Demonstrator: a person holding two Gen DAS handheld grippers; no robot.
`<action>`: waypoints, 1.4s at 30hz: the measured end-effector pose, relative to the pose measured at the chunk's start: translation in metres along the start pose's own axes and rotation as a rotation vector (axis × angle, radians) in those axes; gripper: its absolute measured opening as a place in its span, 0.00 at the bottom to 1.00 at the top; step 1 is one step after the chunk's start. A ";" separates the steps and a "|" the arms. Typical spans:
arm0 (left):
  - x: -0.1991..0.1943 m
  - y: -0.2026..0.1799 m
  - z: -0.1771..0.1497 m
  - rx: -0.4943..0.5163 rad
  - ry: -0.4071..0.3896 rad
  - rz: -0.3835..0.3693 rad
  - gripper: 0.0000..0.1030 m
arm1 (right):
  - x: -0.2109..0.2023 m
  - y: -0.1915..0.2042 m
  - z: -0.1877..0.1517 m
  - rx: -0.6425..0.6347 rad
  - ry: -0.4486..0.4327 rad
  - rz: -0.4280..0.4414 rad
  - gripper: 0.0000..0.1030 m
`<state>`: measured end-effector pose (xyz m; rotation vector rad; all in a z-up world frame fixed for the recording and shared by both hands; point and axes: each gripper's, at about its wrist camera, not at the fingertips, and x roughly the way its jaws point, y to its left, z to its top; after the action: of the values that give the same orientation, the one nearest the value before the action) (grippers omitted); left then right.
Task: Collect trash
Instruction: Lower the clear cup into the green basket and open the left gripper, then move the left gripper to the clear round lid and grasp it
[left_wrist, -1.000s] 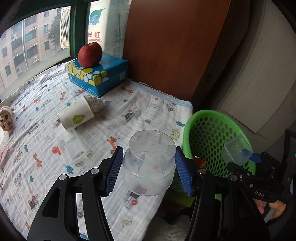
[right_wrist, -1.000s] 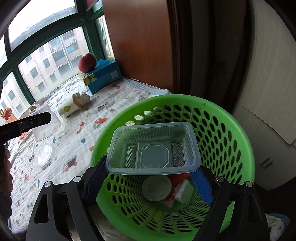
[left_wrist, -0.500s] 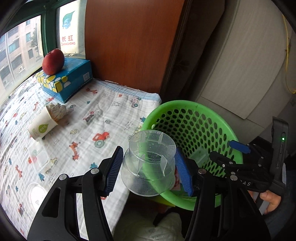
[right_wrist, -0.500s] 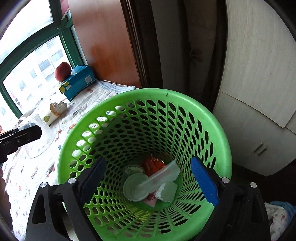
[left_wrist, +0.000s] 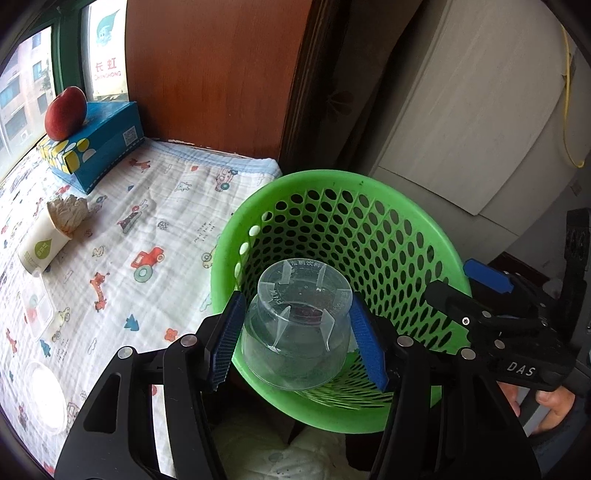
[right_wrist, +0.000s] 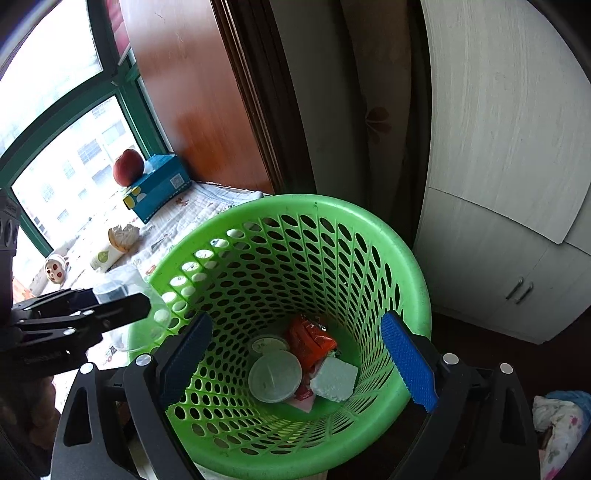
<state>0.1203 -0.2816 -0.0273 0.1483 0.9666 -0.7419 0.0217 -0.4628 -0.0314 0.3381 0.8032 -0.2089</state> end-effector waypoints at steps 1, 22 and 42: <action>0.001 -0.002 0.000 0.001 0.001 -0.001 0.56 | -0.001 0.000 0.000 0.002 -0.001 -0.001 0.87; -0.036 0.046 -0.026 -0.113 -0.042 0.062 0.68 | -0.010 0.029 -0.004 -0.019 -0.004 0.063 0.87; -0.080 0.203 -0.101 -0.294 -0.014 0.380 0.93 | 0.011 0.127 -0.008 -0.168 0.057 0.189 0.87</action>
<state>0.1508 -0.0461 -0.0641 0.0658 0.9875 -0.2480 0.0628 -0.3425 -0.0173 0.2603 0.8336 0.0453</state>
